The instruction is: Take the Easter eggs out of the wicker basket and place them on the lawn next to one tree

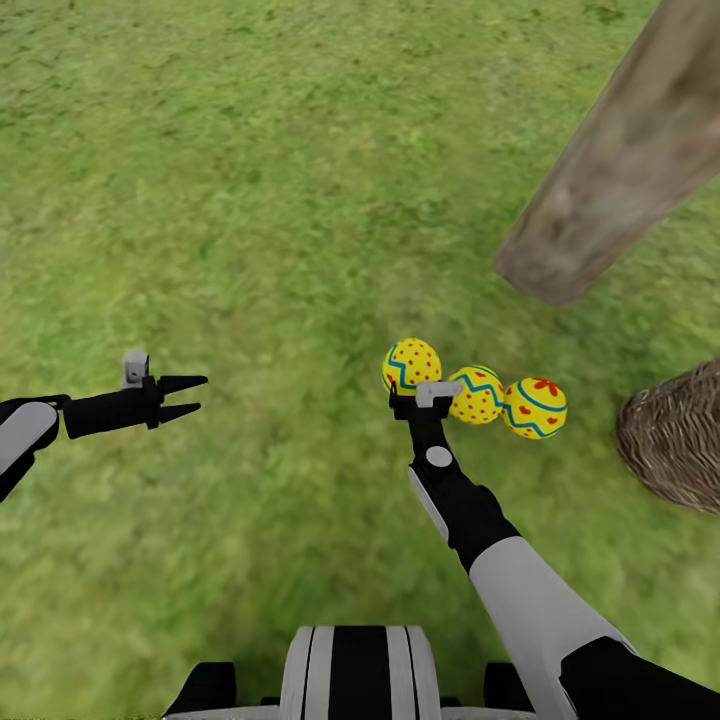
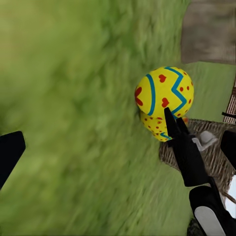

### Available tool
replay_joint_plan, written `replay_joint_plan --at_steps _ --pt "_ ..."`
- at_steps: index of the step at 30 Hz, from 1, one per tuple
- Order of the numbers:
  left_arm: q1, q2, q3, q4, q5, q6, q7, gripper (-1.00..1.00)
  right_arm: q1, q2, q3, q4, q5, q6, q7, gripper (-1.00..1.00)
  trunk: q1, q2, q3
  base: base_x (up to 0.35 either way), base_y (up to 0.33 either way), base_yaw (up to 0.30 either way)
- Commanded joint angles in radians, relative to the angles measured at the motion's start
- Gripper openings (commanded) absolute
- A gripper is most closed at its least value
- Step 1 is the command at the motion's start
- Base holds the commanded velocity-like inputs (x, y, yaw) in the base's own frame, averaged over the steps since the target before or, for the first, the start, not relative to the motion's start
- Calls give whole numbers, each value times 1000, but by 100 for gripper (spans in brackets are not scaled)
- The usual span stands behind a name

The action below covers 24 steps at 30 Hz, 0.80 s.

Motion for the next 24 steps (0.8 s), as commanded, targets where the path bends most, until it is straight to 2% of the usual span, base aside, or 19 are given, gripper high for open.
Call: replay_joint_plan --at_steps 1,7,11,14,24 --pt "-1 1 -4 1 1 1 -5 100 -1 0 3 1 -1 -3 -6 -100 0 -1 -4 0 0 0" --pt "-1 1 -4 1 1 4 -6 100 -1 1 3 1 -1 -3 -6 -100 3 -2 -28 0 0 0" --pt "-1 1 -4 0 4 10 -6 100 -1 1 3 2 -1 -3 -6 -100 3 -2 -28 0 0 0" --pt "-1 2 -3 0 0 16 -6 100 -1 1 3 2 -1 -3 -6 -100 4 -3 -39 0 0 0" --pt "-1 1 -5 0 2 16 -6 100 -1 1 2 0 -3 -1 -9 -100 5 -3 -43 0 0 0"
